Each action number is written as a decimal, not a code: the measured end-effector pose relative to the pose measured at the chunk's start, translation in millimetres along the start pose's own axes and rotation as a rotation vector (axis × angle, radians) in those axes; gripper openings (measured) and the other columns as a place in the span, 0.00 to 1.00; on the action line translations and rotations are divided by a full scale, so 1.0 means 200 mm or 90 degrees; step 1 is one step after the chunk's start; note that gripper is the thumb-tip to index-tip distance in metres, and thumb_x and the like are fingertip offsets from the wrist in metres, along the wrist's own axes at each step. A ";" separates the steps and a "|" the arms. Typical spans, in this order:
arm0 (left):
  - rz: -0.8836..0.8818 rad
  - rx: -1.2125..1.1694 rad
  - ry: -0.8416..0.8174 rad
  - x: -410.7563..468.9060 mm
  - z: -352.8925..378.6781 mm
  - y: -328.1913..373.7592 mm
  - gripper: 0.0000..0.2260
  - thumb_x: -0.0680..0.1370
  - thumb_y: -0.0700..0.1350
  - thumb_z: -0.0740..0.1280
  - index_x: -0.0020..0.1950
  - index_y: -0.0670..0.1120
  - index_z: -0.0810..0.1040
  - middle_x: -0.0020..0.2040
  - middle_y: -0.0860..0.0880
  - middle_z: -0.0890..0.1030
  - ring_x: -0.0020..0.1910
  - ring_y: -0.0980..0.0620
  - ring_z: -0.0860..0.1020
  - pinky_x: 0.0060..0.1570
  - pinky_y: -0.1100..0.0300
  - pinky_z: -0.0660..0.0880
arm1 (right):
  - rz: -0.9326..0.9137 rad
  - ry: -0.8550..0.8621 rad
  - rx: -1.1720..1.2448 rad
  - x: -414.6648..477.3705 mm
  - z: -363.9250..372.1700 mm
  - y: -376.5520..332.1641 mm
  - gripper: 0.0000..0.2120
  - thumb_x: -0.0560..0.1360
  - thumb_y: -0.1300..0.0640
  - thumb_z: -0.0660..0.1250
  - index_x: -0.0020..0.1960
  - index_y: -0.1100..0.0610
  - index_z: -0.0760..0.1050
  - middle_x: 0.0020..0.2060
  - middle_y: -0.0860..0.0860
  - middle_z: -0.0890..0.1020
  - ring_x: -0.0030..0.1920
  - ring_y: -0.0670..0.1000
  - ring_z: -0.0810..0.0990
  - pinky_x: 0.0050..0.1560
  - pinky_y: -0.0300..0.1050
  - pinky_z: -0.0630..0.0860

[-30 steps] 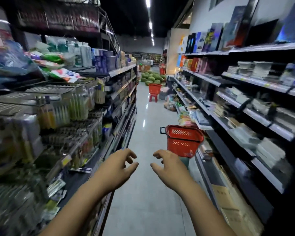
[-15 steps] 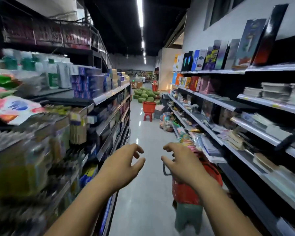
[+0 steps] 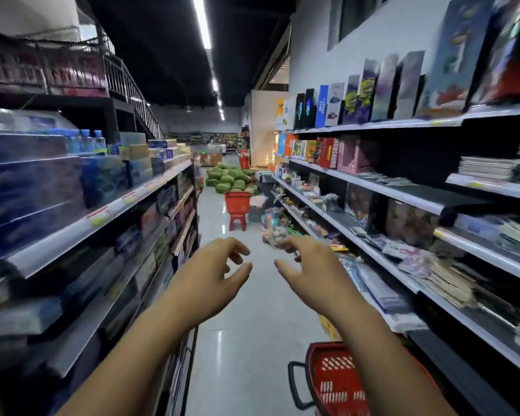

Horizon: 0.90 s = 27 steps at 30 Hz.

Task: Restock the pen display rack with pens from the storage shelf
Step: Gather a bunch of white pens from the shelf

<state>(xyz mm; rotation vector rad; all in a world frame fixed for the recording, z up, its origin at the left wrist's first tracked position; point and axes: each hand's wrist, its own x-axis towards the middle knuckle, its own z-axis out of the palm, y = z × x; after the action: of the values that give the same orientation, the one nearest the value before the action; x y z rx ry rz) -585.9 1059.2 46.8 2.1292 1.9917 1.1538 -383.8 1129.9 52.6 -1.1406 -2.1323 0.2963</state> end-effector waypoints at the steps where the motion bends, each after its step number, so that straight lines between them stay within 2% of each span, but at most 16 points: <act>1: 0.001 0.000 0.004 0.15 0.02 -0.05 0.08 0.79 0.58 0.66 0.58 0.62 0.75 0.49 0.62 0.79 0.44 0.62 0.79 0.48 0.54 0.80 | -0.001 0.000 0.006 0.16 0.04 0.05 0.15 0.78 0.46 0.68 0.64 0.46 0.75 0.59 0.44 0.79 0.55 0.46 0.78 0.57 0.51 0.79; 8: 0.009 0.033 0.020 1.03 0.17 -0.48 0.09 0.80 0.57 0.66 0.60 0.61 0.75 0.51 0.62 0.78 0.46 0.61 0.78 0.49 0.53 0.79 | -0.034 0.016 0.025 1.14 0.36 0.28 0.13 0.77 0.43 0.67 0.60 0.44 0.76 0.54 0.43 0.81 0.52 0.45 0.80 0.53 0.53 0.81; 16: 0.013 0.000 0.012 1.98 0.59 -1.17 0.08 0.80 0.56 0.67 0.59 0.60 0.76 0.51 0.62 0.78 0.48 0.61 0.78 0.49 0.54 0.79 | -0.003 0.030 -0.025 2.11 0.80 0.73 0.13 0.79 0.48 0.67 0.62 0.46 0.75 0.57 0.44 0.79 0.52 0.45 0.78 0.55 0.50 0.79; 23: 0.130 -0.022 -0.081 3.00 1.02 -1.55 0.07 0.80 0.57 0.67 0.57 0.61 0.75 0.50 0.62 0.77 0.47 0.60 0.77 0.49 0.56 0.78 | 0.109 0.070 -0.127 2.93 0.96 1.15 0.14 0.80 0.46 0.64 0.64 0.48 0.73 0.60 0.50 0.77 0.54 0.55 0.78 0.52 0.53 0.79; 27: 0.201 -0.067 -0.117 3.54 1.28 -1.58 0.06 0.80 0.57 0.67 0.56 0.60 0.76 0.49 0.61 0.78 0.46 0.62 0.78 0.47 0.55 0.79 | 0.196 0.096 -0.194 3.25 0.92 1.45 0.14 0.81 0.45 0.63 0.65 0.47 0.72 0.60 0.49 0.76 0.53 0.54 0.77 0.50 0.51 0.78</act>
<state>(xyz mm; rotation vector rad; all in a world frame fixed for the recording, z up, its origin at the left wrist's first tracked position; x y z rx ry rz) -784.5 1851.6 61.6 2.4528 1.5258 1.0206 -563.4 1842.0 78.1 -1.6178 -1.9086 0.0181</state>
